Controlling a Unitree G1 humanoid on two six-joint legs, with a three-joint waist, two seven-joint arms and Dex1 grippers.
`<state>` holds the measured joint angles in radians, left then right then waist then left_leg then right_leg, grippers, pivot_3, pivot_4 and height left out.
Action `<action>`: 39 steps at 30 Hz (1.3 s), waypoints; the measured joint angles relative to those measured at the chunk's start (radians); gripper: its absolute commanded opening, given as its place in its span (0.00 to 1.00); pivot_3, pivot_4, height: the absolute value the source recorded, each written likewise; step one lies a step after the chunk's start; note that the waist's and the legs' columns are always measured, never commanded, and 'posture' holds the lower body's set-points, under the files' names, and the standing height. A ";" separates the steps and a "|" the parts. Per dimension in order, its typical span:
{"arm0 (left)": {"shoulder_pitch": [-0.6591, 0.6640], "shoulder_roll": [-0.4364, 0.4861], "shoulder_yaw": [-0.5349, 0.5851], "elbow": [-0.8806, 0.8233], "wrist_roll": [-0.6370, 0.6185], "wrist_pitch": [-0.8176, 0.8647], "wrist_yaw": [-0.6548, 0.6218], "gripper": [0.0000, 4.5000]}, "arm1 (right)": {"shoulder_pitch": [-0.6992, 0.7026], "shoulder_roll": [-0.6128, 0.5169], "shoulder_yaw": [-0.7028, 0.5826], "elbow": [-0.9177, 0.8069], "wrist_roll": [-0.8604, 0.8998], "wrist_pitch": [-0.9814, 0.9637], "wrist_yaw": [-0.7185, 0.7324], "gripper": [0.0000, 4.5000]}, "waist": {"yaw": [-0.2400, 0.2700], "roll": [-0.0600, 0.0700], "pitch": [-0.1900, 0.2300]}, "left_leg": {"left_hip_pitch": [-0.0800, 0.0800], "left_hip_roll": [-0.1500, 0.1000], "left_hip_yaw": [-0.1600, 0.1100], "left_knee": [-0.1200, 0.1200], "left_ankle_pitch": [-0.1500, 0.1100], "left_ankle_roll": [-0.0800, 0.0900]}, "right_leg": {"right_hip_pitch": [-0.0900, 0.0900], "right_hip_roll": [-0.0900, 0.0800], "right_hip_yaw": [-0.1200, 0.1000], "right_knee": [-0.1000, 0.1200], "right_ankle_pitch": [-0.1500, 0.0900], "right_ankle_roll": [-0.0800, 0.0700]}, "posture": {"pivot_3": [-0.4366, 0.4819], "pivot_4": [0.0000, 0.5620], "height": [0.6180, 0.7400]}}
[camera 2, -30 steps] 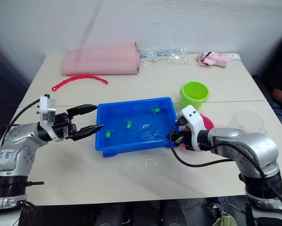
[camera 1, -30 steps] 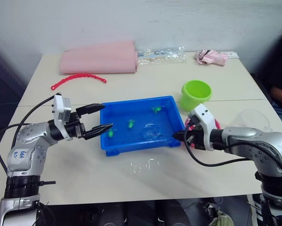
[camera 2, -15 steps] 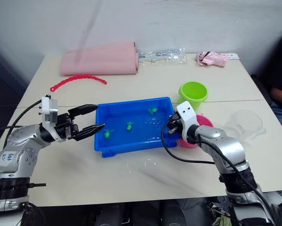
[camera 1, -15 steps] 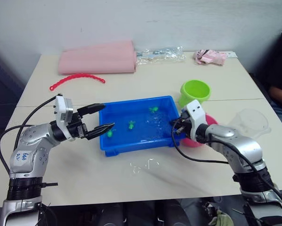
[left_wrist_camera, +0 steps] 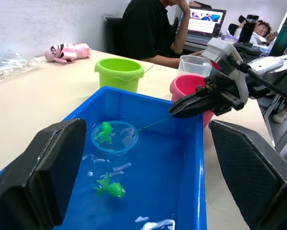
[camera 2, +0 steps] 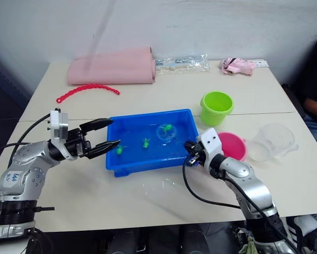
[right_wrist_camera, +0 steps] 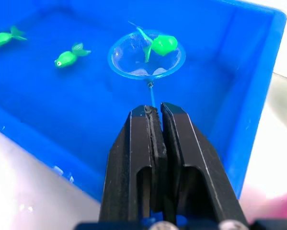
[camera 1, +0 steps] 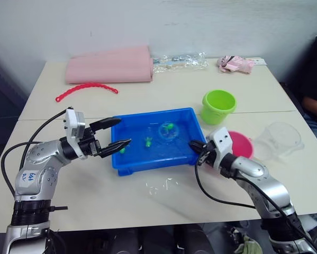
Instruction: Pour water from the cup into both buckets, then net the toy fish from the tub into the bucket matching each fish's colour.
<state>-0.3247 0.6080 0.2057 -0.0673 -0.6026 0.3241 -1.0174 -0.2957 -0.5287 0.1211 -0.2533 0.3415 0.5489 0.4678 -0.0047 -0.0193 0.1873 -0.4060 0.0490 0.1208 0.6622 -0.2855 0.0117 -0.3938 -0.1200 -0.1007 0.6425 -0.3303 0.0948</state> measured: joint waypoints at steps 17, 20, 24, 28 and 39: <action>-0.014 0.000 -0.012 0.004 0.000 0.001 -0.009 0.99 | 0.120 0.080 -0.091 -0.058 0.015 -0.178 0.018 0.00 | 0.000 0.000 0.000 | 0.000 0.001 0.000 0.000 0.000 -0.001 | 0.000 0.001 0.000 0.000 0.000 0.000 | 0.48 0.27 1.00; -0.015 0.000 -0.014 0.005 0.000 0.001 -0.011 0.99 | 0.145 0.060 -0.141 -0.116 0.046 -0.176 0.028 0.00 | 0.002 0.000 0.000 | 0.000 0.001 0.000 0.000 0.000 -0.001 | 0.000 0.001 0.000 0.000 0.000 0.000 | 0.48 0.27 1.00; -0.015 0.000 -0.015 0.006 0.000 0.001 -0.011 0.99 | 0.164 0.014 -0.217 -0.169 0.070 -0.160 0.041 0.00 | 0.003 0.000 0.000 | 0.000 0.000 0.000 0.000 0.000 0.000 | 0.000 0.001 0.001 0.000 0.000 0.000 | 0.48 0.27 1.00; -0.015 0.000 -0.015 0.006 0.000 0.001 -0.012 0.99 | 0.164 -0.013 -0.259 -0.192 0.083 -0.149 0.045 0.00 | 0.002 0.000 0.000 | 0.000 0.001 -0.001 0.000 0.000 0.000 | 0.000 0.001 0.000 0.000 0.000 0.000 | 0.48 0.27 1.00; -0.029 -0.019 -0.030 0.043 0.007 -0.008 -0.020 0.99 | 0.117 -0.174 -0.353 -0.051 -0.059 -0.200 0.061 0.00 | 0.000 0.000 0.000 | 0.001 0.000 0.001 0.000 0.000 -0.001 | 0.000 0.002 0.001 0.000 0.000 0.000 | 0.48 0.27 1.00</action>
<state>-0.3542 0.5894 0.1752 -0.0247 -0.5961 0.3159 -1.0372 -0.1786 -0.7024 -0.2324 -0.3047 0.2828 0.3494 0.5284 -0.0045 -0.0192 0.1873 -0.4051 0.0494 0.1214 0.6623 -0.2854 0.0111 -0.3936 -0.1184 -0.0997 0.6424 -0.3303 0.0948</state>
